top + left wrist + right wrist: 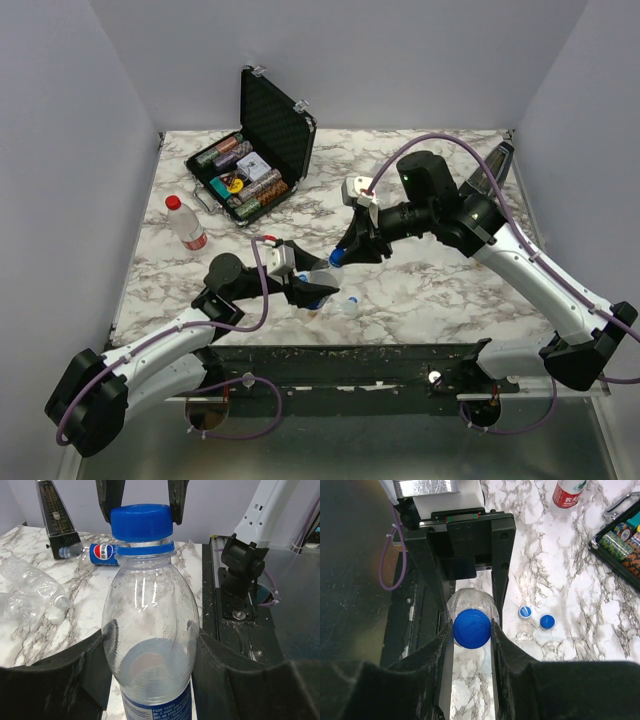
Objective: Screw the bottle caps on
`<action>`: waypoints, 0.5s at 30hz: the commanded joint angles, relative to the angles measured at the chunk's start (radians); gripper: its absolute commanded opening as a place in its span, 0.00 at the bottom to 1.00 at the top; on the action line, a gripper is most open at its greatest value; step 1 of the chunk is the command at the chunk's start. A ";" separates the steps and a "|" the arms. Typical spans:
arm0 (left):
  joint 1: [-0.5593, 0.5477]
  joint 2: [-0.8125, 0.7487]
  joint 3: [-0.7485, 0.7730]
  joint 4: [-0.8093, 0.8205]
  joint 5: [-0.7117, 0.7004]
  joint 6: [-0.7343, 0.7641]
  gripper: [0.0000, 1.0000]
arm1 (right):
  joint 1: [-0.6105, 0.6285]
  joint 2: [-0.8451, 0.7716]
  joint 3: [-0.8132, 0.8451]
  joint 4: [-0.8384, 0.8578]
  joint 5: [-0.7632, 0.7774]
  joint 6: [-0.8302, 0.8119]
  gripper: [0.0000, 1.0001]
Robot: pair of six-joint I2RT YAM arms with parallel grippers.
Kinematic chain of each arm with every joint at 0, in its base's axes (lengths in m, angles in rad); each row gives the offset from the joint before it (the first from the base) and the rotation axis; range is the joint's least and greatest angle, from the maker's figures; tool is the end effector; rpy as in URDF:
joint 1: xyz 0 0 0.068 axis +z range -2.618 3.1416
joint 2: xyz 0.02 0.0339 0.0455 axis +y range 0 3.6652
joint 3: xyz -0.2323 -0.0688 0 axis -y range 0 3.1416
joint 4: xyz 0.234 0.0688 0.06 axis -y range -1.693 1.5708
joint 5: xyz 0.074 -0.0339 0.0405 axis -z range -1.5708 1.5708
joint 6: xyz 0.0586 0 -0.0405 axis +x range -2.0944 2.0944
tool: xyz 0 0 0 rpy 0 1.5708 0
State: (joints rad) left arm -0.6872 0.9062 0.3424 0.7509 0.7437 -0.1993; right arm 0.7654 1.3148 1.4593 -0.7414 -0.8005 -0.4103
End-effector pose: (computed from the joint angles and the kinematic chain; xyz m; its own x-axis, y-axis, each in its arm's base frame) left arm 0.1462 -0.1713 0.2438 -0.0533 -0.1448 -0.9880 0.9901 0.1207 -0.0711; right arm 0.1721 0.2237 0.3668 -0.0085 -0.3934 -0.9193 -0.9966 -0.0720 0.0400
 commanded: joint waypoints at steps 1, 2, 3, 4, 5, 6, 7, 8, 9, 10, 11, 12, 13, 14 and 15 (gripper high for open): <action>-0.011 -0.004 0.092 0.079 -0.063 0.054 0.00 | 0.021 0.040 -0.008 -0.041 0.021 0.028 0.35; -0.011 -0.001 0.095 0.071 -0.069 0.057 0.00 | 0.020 0.038 -0.007 -0.041 0.024 0.028 0.38; -0.011 0.003 0.095 0.061 -0.075 0.061 0.00 | 0.020 0.040 -0.005 -0.044 0.027 0.030 0.38; -0.011 0.005 0.098 0.054 -0.081 0.063 0.00 | 0.020 0.038 -0.002 -0.046 0.032 0.030 0.42; -0.009 0.011 0.099 0.050 -0.084 0.064 0.00 | 0.020 0.038 -0.001 -0.046 0.035 0.030 0.43; -0.011 0.016 0.101 0.042 -0.087 0.066 0.00 | 0.020 0.037 0.001 -0.044 0.038 0.031 0.45; -0.011 0.017 0.106 0.036 -0.087 0.067 0.00 | 0.020 0.035 0.003 -0.046 0.040 0.031 0.46; -0.011 0.022 0.106 0.030 -0.090 0.069 0.00 | 0.020 0.034 0.004 -0.046 0.041 0.031 0.48; -0.011 0.025 0.110 0.024 -0.092 0.069 0.00 | 0.020 0.032 0.007 -0.046 0.043 0.031 0.49; -0.011 0.028 0.112 0.021 -0.098 0.069 0.00 | 0.021 0.031 0.009 -0.046 0.043 0.030 0.52; -0.011 0.031 0.113 0.012 -0.099 0.072 0.00 | 0.022 0.029 0.009 -0.047 0.046 0.030 0.54; -0.011 0.034 0.116 0.007 -0.101 0.074 0.00 | 0.020 0.027 0.012 -0.047 0.047 0.030 0.56; -0.011 0.036 0.116 0.001 -0.102 0.075 0.00 | 0.020 0.026 0.013 -0.046 0.052 0.030 0.58; -0.009 0.039 0.119 -0.004 -0.104 0.075 0.00 | 0.020 0.023 0.015 -0.044 0.053 0.030 0.60; -0.011 0.040 0.121 -0.008 -0.109 0.075 0.00 | 0.020 0.021 0.018 -0.046 0.058 0.033 0.62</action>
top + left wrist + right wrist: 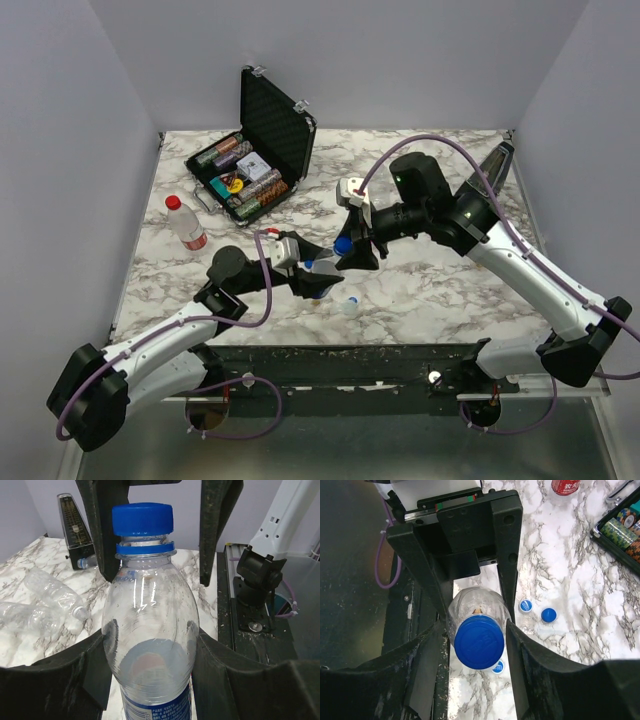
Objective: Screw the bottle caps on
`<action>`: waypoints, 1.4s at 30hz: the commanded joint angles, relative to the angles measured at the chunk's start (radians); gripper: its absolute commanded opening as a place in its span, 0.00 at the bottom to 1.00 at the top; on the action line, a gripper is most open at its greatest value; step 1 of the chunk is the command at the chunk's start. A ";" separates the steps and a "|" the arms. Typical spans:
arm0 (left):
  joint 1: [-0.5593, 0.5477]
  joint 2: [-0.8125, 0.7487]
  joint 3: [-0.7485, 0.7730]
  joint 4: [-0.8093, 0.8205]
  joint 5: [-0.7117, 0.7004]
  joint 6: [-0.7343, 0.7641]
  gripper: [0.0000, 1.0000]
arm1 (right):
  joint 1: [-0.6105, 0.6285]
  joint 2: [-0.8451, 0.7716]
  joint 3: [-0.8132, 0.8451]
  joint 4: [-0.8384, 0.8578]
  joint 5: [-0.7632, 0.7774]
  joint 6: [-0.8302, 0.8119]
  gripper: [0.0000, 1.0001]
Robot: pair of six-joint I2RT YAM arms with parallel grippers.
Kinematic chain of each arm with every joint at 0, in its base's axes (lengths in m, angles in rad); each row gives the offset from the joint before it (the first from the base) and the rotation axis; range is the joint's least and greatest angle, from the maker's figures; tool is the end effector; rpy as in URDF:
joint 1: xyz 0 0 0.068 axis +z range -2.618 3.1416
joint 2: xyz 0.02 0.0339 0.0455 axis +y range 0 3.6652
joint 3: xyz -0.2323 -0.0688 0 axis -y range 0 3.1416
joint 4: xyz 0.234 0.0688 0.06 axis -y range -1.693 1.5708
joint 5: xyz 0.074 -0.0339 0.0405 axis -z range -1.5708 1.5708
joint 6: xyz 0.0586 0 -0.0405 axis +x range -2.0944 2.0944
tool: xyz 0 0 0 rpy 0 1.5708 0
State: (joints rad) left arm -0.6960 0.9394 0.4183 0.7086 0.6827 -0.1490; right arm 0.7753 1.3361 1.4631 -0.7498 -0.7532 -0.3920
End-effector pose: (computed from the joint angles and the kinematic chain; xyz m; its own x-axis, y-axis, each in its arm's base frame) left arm 0.1552 -0.1778 0.2588 -0.0030 -0.1476 -0.9890 0.9836 0.1781 -0.0296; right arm 0.1757 0.2283 0.3605 -0.0384 -0.4278 -0.9031 -0.9977 -0.0338 0.0584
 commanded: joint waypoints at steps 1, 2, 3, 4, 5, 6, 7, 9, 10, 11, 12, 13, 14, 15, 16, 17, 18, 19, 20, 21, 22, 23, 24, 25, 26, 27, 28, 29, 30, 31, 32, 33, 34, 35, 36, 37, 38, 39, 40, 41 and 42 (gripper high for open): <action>-0.002 0.009 0.045 0.031 -0.051 0.026 0.00 | 0.010 -0.005 0.017 -0.034 0.014 0.016 0.63; -0.002 0.010 0.048 0.025 -0.052 0.028 0.00 | 0.010 -0.009 0.019 -0.033 0.018 0.021 0.65; -0.002 0.012 0.048 0.023 -0.055 0.028 0.00 | 0.010 -0.011 0.020 -0.030 0.025 0.024 0.66; -0.002 0.012 0.048 0.022 -0.057 0.026 0.00 | 0.010 -0.015 0.022 -0.028 0.031 0.028 0.68; -0.002 0.012 0.050 0.020 -0.060 0.026 0.00 | 0.010 -0.020 0.025 -0.026 0.041 0.034 0.70; -0.002 0.012 0.051 0.017 -0.064 0.026 0.00 | 0.010 -0.025 0.026 -0.023 0.055 0.042 0.70; -0.002 0.012 0.051 0.014 -0.071 0.026 0.00 | 0.010 -0.031 0.028 -0.014 0.081 0.057 0.72; -0.002 0.009 0.051 0.006 -0.087 0.028 0.00 | 0.010 -0.047 0.029 0.010 0.141 0.091 0.75; -0.002 0.007 0.050 0.000 -0.095 0.029 0.00 | 0.012 -0.058 0.029 0.023 0.170 0.111 0.77; 0.000 0.007 0.053 -0.006 -0.103 0.031 0.00 | 0.010 -0.067 0.032 0.036 0.201 0.133 0.79; -0.002 0.006 0.053 -0.009 -0.107 0.031 0.00 | 0.010 -0.077 0.037 0.049 0.225 0.157 0.82; -0.002 0.007 0.051 -0.014 -0.115 0.034 0.00 | 0.010 -0.084 0.043 0.055 0.247 0.174 0.83; -0.002 0.007 0.056 -0.020 -0.120 0.034 0.00 | 0.010 -0.092 0.046 0.064 0.262 0.192 0.86; -0.002 0.009 0.056 -0.024 -0.124 0.035 0.00 | 0.010 -0.097 0.051 0.070 0.281 0.209 0.89; 0.000 0.010 0.057 -0.026 -0.127 0.034 0.00 | 0.010 -0.100 0.057 0.076 0.297 0.220 0.92; -0.002 0.012 0.057 -0.027 -0.133 0.034 0.00 | 0.010 -0.104 0.059 0.081 0.308 0.231 0.93; -0.002 0.010 0.056 -0.031 -0.140 0.034 0.00 | 0.010 -0.104 0.057 0.086 0.322 0.246 0.94; 0.000 0.010 0.057 -0.034 -0.147 0.034 0.00 | 0.010 -0.106 0.060 0.090 0.340 0.263 0.95; 0.000 0.009 0.056 -0.037 -0.155 0.035 0.00 | 0.010 -0.106 0.063 0.090 0.362 0.286 0.95; 0.000 0.009 0.057 -0.041 -0.164 0.037 0.00 | 0.010 -0.101 0.066 0.089 0.389 0.303 0.95; 0.000 0.007 0.059 -0.046 -0.167 0.039 0.00 | 0.010 -0.098 0.072 0.084 0.419 0.326 0.95; -0.002 0.010 0.059 -0.050 -0.172 0.040 0.00 | 0.010 -0.094 0.080 0.076 0.460 0.347 0.95; -0.002 0.009 0.059 -0.052 -0.176 0.040 0.00 | 0.012 -0.084 0.094 0.057 0.489 0.366 0.95; -0.002 0.009 0.060 -0.054 -0.178 0.040 0.00 | 0.010 -0.072 0.111 0.035 0.512 0.383 0.95; 0.000 0.010 0.060 -0.057 -0.186 0.040 0.00 | 0.012 -0.058 0.140 0.009 0.520 0.389 0.95; -0.002 0.010 0.062 -0.058 -0.190 0.040 0.00 | 0.015 -0.040 0.158 -0.014 0.526 0.430 0.95; -0.002 0.010 0.062 -0.063 -0.195 0.040 0.00 | 0.016 -0.028 0.172 -0.029 0.535 0.455 0.94; -0.002 0.010 0.063 -0.067 -0.201 0.043 0.00 | 0.019 -0.017 0.184 -0.048 0.545 0.472 0.93; -0.002 0.012 0.063 -0.073 -0.204 0.046 0.00 | 0.021 -0.006 0.195 -0.062 0.555 0.491 0.91; -0.002 0.010 0.065 -0.078 -0.207 0.048 0.00 | 0.024 0.003 0.203 -0.071 0.561 0.507 0.89; -0.002 0.012 0.066 -0.083 -0.210 0.051 0.00 | 0.025 0.011 0.209 -0.078 0.557 0.521 0.87; -0.002 0.012 0.068 -0.086 -0.213 0.051 0.00 | 0.030 0.018 0.213 -0.085 0.546 0.527 0.86; -0.002 0.012 0.068 -0.089 -0.215 0.054 0.00 | 0.036 0.024 0.220 -0.089 0.543 0.536 0.85; -0.002 0.012 0.070 -0.092 -0.216 0.055 0.00 | 0.042 0.032 0.224 -0.094 0.542 0.541 0.84; -0.002 0.013 0.070 -0.092 -0.218 0.055 0.00 | 0.050 0.038 0.232 -0.101 0.543 0.542 0.84; -0.002 0.013 0.070 -0.093 -0.218 0.055 0.00 | 0.054 0.046 0.238 -0.108 0.546 0.542 0.83; 0.000 0.013 0.073 -0.095 -0.218 0.057 0.00 | 0.061 0.049 0.243 -0.111 0.548 0.541 0.82; -0.002 0.013 0.071 -0.097 -0.219 0.055 0.00 | 0.065 0.052 0.241 -0.106 0.545 0.541 0.81; -0.002 0.013 0.073 -0.098 -0.219 0.057 0.00 | 0.070 0.055 0.243 -0.105 0.539 0.541 0.80; -0.002 0.013 0.074 -0.103 -0.222 0.058 0.00 | 0.070 0.058 0.244 -0.103 0.537 0.539 0.78; -0.002 0.015 0.074 -0.106 -0.224 0.058 0.00 | 0.071 0.063 0.243 -0.105 0.537 0.536 0.77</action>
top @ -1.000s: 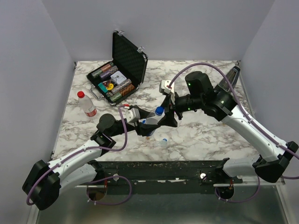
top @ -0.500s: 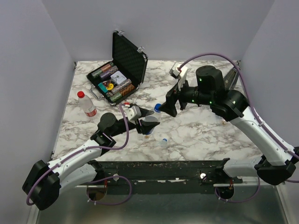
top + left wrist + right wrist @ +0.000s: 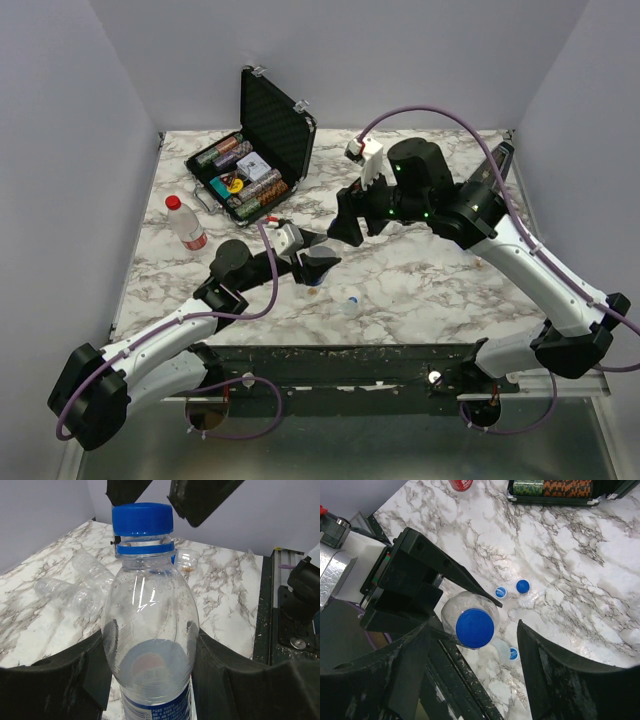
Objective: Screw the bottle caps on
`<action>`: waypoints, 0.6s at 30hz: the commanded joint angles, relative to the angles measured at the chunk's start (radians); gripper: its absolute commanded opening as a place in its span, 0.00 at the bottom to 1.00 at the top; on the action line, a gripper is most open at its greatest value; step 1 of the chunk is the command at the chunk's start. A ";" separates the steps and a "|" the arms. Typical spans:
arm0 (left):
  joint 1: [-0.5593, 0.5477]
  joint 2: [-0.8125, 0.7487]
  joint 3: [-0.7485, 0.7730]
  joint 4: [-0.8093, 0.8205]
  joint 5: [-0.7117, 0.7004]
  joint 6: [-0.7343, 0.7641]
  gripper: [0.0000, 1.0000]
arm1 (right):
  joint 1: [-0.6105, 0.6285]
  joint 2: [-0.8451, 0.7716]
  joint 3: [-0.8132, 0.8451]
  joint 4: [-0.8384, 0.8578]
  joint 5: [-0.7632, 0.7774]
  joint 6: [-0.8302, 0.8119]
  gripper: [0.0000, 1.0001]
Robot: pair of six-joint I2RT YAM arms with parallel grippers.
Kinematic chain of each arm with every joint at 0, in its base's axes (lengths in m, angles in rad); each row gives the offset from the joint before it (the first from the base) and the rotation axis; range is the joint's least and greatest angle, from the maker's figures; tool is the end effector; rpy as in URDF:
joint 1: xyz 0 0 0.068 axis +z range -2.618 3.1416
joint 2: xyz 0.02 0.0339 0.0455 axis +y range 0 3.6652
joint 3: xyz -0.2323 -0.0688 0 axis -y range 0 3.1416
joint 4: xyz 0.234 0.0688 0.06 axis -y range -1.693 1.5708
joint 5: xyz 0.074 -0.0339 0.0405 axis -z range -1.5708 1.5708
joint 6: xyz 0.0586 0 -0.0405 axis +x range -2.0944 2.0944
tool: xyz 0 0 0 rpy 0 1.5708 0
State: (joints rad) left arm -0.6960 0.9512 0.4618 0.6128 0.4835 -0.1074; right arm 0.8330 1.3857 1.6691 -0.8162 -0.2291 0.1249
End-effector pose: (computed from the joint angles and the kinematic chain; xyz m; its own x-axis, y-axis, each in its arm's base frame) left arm 0.1704 -0.1778 0.2611 -0.0049 -0.1196 -0.9928 0.9265 0.3730 -0.0495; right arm 0.1906 0.2295 0.3983 -0.4452 -0.3094 -0.8403 -0.8030 0.5532 0.2218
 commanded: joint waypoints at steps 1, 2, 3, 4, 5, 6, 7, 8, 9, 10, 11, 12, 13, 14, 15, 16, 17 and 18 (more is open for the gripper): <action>-0.002 0.001 0.034 -0.015 -0.026 0.018 0.00 | 0.015 0.016 0.035 -0.038 0.017 0.016 0.75; -0.002 0.000 0.034 -0.016 -0.026 0.020 0.00 | 0.017 0.018 0.035 -0.038 0.023 0.015 0.71; -0.002 -0.002 0.032 -0.016 -0.028 0.021 0.00 | 0.015 0.021 0.032 -0.038 0.027 0.013 0.69; 0.000 -0.002 0.034 -0.018 -0.028 0.023 0.00 | 0.015 0.022 0.031 -0.035 0.027 0.013 0.67; -0.002 -0.003 0.034 -0.018 -0.026 0.025 0.00 | 0.017 0.024 0.032 -0.035 0.027 0.015 0.65; 0.000 -0.003 0.035 -0.019 -0.026 0.025 0.00 | 0.017 0.026 0.031 -0.034 0.027 0.015 0.64; -0.002 -0.003 0.035 -0.021 -0.026 0.025 0.00 | 0.015 0.027 0.032 -0.032 0.025 0.013 0.61; -0.002 -0.003 0.035 -0.021 -0.026 0.025 0.00 | 0.015 0.029 0.032 -0.032 0.027 0.015 0.59; -0.002 -0.005 0.035 -0.021 -0.026 0.026 0.00 | 0.015 0.030 0.034 -0.031 0.028 0.013 0.58; -0.002 -0.005 0.035 -0.021 -0.026 0.026 0.00 | 0.015 0.030 0.037 -0.034 0.031 0.012 0.57; -0.002 -0.005 0.034 -0.022 -0.025 0.026 0.00 | 0.015 0.035 0.038 -0.035 0.031 0.009 0.55; 0.000 -0.005 0.037 -0.024 -0.025 0.028 0.00 | 0.017 0.036 0.040 -0.038 0.031 0.009 0.54; 0.000 -0.005 0.037 -0.024 -0.023 0.028 0.00 | 0.015 0.038 0.040 -0.038 0.031 0.007 0.53; -0.002 -0.005 0.035 -0.024 -0.025 0.026 0.00 | 0.015 0.039 0.038 -0.038 0.028 0.007 0.53; 0.000 -0.005 0.035 -0.025 -0.025 0.026 0.00 | 0.015 0.041 0.038 -0.040 0.027 0.004 0.52; -0.002 -0.005 0.037 -0.025 -0.025 0.028 0.00 | 0.015 0.041 0.041 -0.041 0.027 0.002 0.52; -0.002 -0.005 0.037 -0.027 -0.026 0.026 0.00 | 0.017 0.045 0.041 -0.043 0.027 -0.001 0.52; -0.002 -0.005 0.037 -0.028 -0.026 0.029 0.00 | 0.015 0.047 0.043 -0.046 0.027 -0.001 0.50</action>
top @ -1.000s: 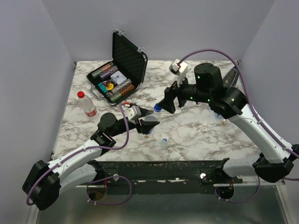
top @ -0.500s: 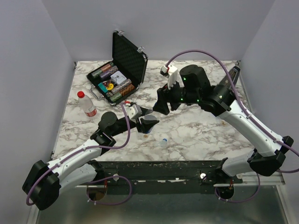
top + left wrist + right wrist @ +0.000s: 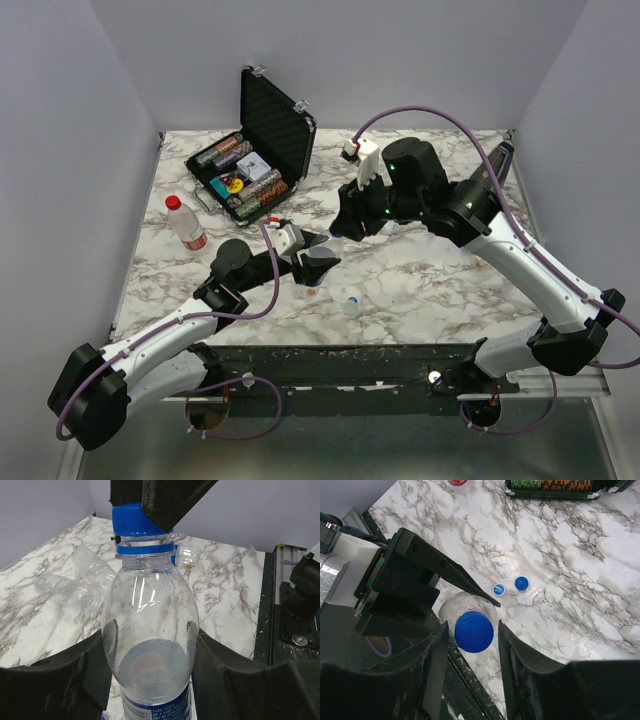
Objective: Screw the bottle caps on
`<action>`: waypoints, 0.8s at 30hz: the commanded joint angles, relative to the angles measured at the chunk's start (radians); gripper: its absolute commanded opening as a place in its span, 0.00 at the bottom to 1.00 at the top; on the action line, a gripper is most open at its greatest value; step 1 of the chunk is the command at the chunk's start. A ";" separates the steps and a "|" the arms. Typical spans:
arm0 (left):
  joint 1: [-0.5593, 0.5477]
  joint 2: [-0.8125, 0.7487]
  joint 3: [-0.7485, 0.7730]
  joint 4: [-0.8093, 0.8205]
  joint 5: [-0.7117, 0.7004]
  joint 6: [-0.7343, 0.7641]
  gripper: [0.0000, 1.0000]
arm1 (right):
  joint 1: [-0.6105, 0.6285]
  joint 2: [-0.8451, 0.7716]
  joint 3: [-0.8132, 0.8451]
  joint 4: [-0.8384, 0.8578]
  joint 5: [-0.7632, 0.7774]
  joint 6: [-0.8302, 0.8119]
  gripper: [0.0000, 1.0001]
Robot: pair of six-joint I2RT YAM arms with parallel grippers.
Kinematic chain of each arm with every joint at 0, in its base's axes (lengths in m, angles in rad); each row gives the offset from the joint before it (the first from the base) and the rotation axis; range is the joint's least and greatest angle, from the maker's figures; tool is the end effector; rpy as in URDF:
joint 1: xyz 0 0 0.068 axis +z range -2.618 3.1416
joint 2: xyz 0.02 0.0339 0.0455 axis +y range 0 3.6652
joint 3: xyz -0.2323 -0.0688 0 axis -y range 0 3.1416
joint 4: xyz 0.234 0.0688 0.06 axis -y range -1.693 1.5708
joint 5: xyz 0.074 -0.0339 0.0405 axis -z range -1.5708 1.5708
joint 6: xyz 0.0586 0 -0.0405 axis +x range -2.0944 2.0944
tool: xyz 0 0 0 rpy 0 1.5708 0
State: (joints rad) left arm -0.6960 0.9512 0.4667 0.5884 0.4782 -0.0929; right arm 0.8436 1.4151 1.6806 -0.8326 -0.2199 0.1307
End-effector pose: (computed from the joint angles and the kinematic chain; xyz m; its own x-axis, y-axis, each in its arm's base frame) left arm 0.1711 -0.1781 0.2598 -0.0061 -0.1022 -0.9947 0.9239 0.3800 -0.0447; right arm 0.1930 0.2361 0.3918 -0.4650 -0.3312 -0.8210 -0.7976 0.5593 0.2261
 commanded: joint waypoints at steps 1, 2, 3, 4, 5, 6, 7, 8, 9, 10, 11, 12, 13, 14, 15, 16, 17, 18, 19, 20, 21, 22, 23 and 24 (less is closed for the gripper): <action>-0.002 -0.005 0.033 -0.004 -0.021 0.015 0.00 | 0.005 0.019 0.033 -0.030 0.019 -0.009 0.48; -0.002 -0.005 0.033 -0.004 -0.021 0.015 0.00 | 0.006 0.021 0.033 -0.031 0.017 -0.009 0.45; 0.000 -0.006 0.033 -0.004 -0.021 0.015 0.00 | 0.005 0.022 0.033 -0.034 0.019 -0.011 0.43; -0.002 -0.006 0.033 -0.004 -0.023 0.016 0.00 | 0.005 0.022 0.034 -0.036 0.014 -0.013 0.43; -0.002 -0.006 0.033 -0.005 -0.023 0.016 0.00 | 0.005 0.022 0.031 -0.036 0.011 -0.014 0.41; -0.002 -0.009 0.033 -0.006 -0.023 0.015 0.00 | 0.006 0.022 0.033 -0.033 0.010 -0.014 0.40; -0.002 -0.009 0.033 -0.006 -0.024 0.015 0.00 | 0.005 0.021 0.030 -0.034 0.005 -0.016 0.38; 0.000 -0.011 0.033 -0.006 -0.026 0.016 0.00 | 0.005 0.021 0.030 -0.034 0.005 -0.017 0.35; -0.002 -0.011 0.033 -0.007 -0.026 0.018 0.00 | 0.005 0.018 0.028 -0.033 0.005 -0.019 0.32; -0.002 -0.014 0.033 -0.007 -0.029 0.019 0.00 | 0.005 0.016 0.030 -0.034 0.007 -0.020 0.28; -0.002 -0.015 0.033 -0.009 -0.027 0.021 0.00 | 0.005 0.015 0.027 -0.031 0.010 -0.023 0.26; -0.002 -0.017 0.033 -0.010 -0.027 0.022 0.00 | 0.005 0.010 0.021 -0.028 0.011 -0.023 0.24; 0.000 -0.017 0.033 -0.010 -0.024 0.022 0.00 | 0.005 0.002 0.016 -0.020 0.010 -0.023 0.21; -0.002 -0.019 0.033 -0.010 -0.018 0.024 0.00 | 0.005 -0.005 0.011 -0.010 0.007 -0.025 0.18; 0.000 -0.019 0.033 -0.007 -0.010 0.024 0.00 | 0.005 -0.014 0.007 0.000 0.002 -0.022 0.17; 0.000 -0.022 0.020 0.034 0.037 0.018 0.00 | 0.005 -0.040 -0.001 0.024 -0.001 -0.023 0.16; -0.002 -0.025 0.015 0.060 0.057 0.015 0.00 | 0.005 -0.047 -0.004 0.029 -0.002 -0.023 0.15; 0.000 -0.029 0.004 0.085 0.074 0.010 0.00 | 0.003 -0.054 -0.007 0.033 -0.006 -0.029 0.15; -0.002 -0.034 -0.006 0.115 0.091 0.002 0.00 | 0.003 -0.062 -0.010 0.038 -0.010 -0.034 0.15; -0.002 -0.038 -0.014 0.143 0.105 -0.005 0.00 | 0.005 -0.073 -0.019 0.047 -0.018 -0.040 0.15; -0.002 -0.042 -0.020 0.160 0.112 -0.011 0.00 | 0.005 -0.082 -0.028 0.058 -0.025 -0.043 0.15; -0.002 -0.045 -0.023 0.171 0.115 -0.017 0.00 | 0.005 -0.090 -0.036 0.067 -0.030 -0.046 0.15; -0.002 -0.045 -0.026 0.180 0.122 -0.022 0.00 | 0.003 -0.097 -0.045 0.073 -0.038 -0.048 0.15; -0.002 -0.043 -0.028 0.191 0.128 -0.025 0.00 | 0.005 -0.102 -0.048 0.075 -0.044 -0.052 0.15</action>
State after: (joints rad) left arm -0.6960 0.9318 0.4606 0.6575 0.5278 -0.0982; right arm 0.8494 1.3594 1.6588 -0.8024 -0.2352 0.1017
